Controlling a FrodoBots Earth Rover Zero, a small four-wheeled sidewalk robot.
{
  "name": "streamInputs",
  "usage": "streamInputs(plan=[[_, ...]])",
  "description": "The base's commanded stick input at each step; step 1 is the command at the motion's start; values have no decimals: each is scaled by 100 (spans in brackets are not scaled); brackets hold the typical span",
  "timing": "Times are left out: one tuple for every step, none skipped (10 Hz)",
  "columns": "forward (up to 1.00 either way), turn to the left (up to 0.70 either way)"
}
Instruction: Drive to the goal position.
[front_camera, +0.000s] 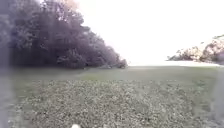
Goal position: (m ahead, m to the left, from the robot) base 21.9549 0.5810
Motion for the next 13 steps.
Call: streamInputs(plan=[[85,0],[85,0],[85,0],[85,0],[85,0],[85,0],[85,0],[85,0],[85,0],[85,0],[85,0],[85,-9],[85,-34]])
